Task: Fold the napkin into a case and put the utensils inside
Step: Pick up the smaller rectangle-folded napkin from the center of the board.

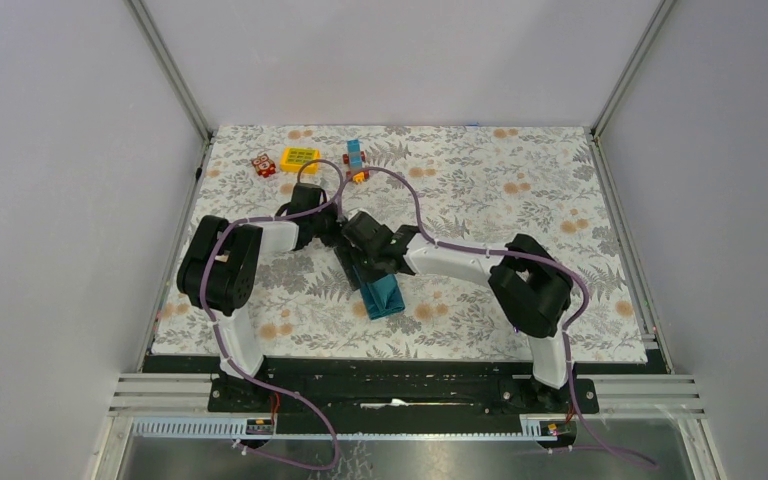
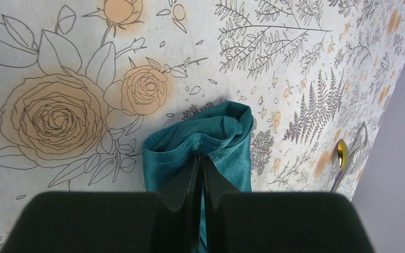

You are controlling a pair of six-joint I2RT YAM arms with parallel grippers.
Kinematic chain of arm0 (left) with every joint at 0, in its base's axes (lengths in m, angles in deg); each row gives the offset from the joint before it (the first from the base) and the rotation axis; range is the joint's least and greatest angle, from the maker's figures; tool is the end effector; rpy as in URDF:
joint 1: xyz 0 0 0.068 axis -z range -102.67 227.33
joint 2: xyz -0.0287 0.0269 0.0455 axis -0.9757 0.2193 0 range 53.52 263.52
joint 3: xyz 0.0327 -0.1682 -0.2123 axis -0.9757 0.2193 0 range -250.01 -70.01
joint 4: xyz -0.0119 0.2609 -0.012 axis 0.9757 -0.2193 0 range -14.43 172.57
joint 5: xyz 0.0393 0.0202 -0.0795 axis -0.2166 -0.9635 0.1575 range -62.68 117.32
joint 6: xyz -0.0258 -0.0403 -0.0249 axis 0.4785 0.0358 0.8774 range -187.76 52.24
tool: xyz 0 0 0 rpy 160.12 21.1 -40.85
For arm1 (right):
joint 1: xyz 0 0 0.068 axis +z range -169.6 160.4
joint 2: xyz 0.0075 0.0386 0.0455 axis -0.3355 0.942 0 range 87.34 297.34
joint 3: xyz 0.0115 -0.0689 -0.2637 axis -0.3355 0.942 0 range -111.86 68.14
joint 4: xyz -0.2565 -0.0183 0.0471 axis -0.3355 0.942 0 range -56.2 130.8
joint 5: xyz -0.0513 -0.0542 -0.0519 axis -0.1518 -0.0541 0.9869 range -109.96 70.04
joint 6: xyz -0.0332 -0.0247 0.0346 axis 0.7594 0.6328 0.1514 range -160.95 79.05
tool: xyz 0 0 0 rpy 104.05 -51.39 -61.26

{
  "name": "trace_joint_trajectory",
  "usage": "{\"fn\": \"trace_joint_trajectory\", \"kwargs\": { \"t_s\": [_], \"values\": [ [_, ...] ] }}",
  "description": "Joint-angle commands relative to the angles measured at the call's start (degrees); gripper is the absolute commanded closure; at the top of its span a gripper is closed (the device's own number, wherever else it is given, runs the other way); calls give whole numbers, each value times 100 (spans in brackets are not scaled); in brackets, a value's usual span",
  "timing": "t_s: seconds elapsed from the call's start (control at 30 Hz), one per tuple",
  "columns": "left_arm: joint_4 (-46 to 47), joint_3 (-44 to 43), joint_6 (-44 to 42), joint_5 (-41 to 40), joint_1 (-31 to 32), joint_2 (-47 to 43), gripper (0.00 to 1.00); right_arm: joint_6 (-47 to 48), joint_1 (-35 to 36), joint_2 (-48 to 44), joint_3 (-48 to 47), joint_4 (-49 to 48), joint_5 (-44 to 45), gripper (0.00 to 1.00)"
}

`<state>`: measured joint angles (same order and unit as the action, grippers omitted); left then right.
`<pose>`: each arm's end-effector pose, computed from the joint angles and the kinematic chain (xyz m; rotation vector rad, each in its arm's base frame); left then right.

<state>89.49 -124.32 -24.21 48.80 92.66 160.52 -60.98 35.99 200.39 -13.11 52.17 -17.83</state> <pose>0.3516 -0.1099 0.1307 -0.4219 2.4662 -0.9103 0.2459 0.3569 0.1941 -0.7538 2.4056 0.5227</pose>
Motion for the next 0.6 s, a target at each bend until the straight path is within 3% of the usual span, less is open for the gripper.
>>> {"fn": "trace_joint_trajectory", "kwargs": {
  "t_s": [0.0,0.23,0.43,0.57],
  "values": [
    [-479,-1,-147,-290,-97,32,92,-231,182,150,-269,285,1022,29],
    [-487,-32,-128,-278,-101,36,92,-370,489,721,-848,640,1632,35],
    [-498,-71,-130,-275,-109,-17,91,-592,775,1091,-966,771,2513,34],
    [-498,-72,-127,-248,-109,-35,92,-702,882,1272,-963,795,2931,45]
  ]
}}
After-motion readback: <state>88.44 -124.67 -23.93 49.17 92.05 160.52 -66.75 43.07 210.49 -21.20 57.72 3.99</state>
